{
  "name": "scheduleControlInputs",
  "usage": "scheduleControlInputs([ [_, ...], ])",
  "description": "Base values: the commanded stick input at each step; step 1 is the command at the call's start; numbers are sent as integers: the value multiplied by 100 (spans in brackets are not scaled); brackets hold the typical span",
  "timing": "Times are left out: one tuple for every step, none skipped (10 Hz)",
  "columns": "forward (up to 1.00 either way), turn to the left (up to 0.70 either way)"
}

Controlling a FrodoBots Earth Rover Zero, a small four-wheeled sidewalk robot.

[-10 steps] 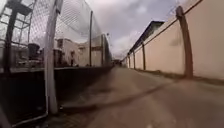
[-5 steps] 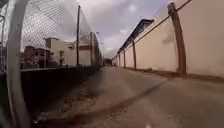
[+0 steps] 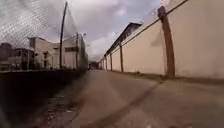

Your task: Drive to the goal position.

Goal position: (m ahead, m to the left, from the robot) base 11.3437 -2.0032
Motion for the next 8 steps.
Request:
scheduleControlInputs([
  [70, 0],
  [70, 0],
  [70, 0],
  [70, 0],
  [70, 0],
  [70, 0],
  [70, 0],
  [70, 0],
])
